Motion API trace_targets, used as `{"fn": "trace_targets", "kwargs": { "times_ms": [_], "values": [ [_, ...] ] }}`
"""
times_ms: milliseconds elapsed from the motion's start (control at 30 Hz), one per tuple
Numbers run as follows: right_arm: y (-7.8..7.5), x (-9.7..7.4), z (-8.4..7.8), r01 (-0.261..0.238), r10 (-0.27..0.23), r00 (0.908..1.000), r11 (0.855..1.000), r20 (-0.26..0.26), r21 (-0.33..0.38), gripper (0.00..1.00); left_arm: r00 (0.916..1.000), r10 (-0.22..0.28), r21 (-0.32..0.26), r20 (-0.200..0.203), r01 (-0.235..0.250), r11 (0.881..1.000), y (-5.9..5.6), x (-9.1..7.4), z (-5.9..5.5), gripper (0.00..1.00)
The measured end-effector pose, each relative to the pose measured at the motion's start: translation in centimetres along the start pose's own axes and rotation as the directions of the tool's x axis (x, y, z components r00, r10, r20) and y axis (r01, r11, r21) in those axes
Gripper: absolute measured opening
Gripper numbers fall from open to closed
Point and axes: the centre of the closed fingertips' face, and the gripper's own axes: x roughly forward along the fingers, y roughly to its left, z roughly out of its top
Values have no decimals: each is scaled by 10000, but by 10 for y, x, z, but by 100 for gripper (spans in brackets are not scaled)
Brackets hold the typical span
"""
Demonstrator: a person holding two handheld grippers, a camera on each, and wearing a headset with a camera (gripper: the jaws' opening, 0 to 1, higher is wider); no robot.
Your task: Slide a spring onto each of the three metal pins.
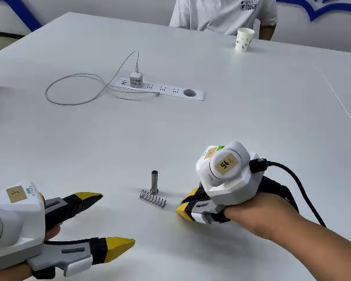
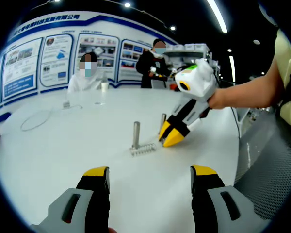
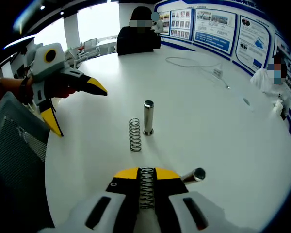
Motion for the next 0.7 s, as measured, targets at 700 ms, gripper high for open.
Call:
{"fn": "trace_targets", "kwargs": {
  "times_ms": [700],
  "values": [
    [-3,-26,12,353,-354,9974,9994,630,32,12,10000,-88,196,26,87,9998,-3,1,6,69]
  ]
}}
